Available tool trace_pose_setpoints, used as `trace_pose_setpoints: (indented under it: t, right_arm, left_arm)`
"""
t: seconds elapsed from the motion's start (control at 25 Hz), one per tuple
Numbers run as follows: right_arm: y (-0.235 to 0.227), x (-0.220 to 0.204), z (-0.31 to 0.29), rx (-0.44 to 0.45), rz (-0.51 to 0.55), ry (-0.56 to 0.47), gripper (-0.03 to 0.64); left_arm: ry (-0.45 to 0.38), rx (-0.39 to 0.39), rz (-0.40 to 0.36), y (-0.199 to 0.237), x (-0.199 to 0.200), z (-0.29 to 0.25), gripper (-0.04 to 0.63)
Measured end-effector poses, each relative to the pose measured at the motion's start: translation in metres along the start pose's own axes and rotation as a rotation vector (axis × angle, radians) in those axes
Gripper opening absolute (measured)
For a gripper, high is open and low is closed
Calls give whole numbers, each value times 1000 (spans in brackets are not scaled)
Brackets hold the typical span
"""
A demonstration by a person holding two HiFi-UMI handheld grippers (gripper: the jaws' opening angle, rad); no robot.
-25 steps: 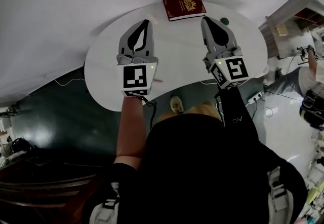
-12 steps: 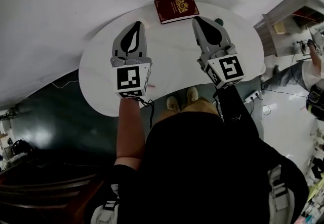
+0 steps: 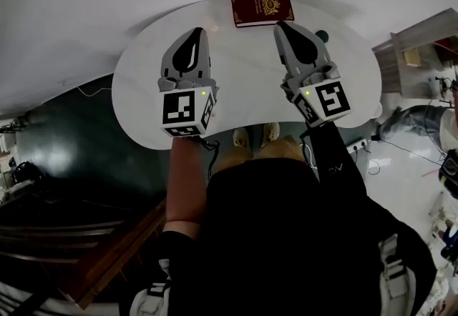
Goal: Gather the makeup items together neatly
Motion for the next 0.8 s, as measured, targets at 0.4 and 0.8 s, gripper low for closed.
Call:
trace_pose_setpoints:
  t: [0.4, 0.8]
  right_arm:
    - [-2, -17, -17, 4, -15, 35, 5]
    - [44, -5, -49, 65, 111, 9, 5]
  left_arm:
    - [3, -6, -65, 4, -8, 0, 9]
    - [-33, -98, -262, 27, 3, 18, 9]
Point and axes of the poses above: the fingertips, and each gripper's own axes: z backward along the fingers, y to its left, x out of its top, the point moved 4 cm from there along z, backward along the fingers
